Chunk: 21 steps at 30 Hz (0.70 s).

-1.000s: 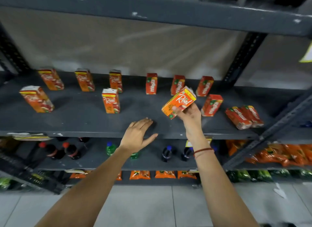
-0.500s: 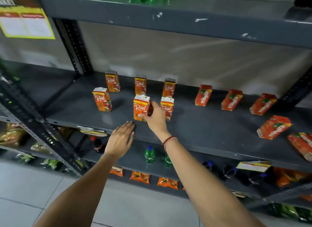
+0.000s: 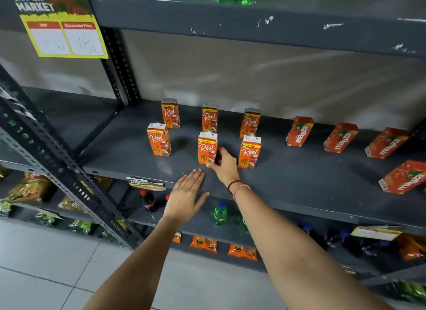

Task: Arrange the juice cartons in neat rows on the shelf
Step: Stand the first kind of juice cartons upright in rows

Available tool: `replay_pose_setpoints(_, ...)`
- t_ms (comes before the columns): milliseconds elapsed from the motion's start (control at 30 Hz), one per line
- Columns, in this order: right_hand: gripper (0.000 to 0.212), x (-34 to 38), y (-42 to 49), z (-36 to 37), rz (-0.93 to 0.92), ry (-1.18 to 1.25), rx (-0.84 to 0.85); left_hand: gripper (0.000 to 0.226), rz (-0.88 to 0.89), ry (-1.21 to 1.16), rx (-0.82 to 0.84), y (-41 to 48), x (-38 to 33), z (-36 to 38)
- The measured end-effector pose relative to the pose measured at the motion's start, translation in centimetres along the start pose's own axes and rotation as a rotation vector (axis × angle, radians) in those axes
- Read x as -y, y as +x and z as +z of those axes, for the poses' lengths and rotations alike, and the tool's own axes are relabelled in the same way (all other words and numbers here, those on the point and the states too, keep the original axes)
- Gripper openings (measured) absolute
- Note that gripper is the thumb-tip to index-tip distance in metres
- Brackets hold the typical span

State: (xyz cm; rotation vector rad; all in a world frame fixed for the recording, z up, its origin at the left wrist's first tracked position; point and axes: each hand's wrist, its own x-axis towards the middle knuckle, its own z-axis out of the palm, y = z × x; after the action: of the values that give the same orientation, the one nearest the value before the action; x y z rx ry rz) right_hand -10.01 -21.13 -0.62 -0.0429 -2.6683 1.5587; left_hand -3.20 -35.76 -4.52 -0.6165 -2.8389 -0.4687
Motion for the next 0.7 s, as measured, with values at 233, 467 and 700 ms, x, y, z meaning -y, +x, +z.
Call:
replay_pose_setpoints(233, 0.053, -0.3, -2.2, -0.5, 0.034, 0.068, -0.103, 0.058, 0.001, -0.028, -0.086, -0.2, -0.4, 0.3)
replay_pose_setpoints(467, 0.022, -5.1, -7.9, -9.3, -0.064, -0.040, -0.398, 0.041, 0.132, -0.169, -0.135, 2.3, -9.0, 1.8)
replay_pose_setpoints(700, 0.016, -10.9, -10.8, -22.9, 0.077, -0.134, -0.643, 0.030, 0.337, -0.196, -0.055, 6.7, -20.8, 4.9)
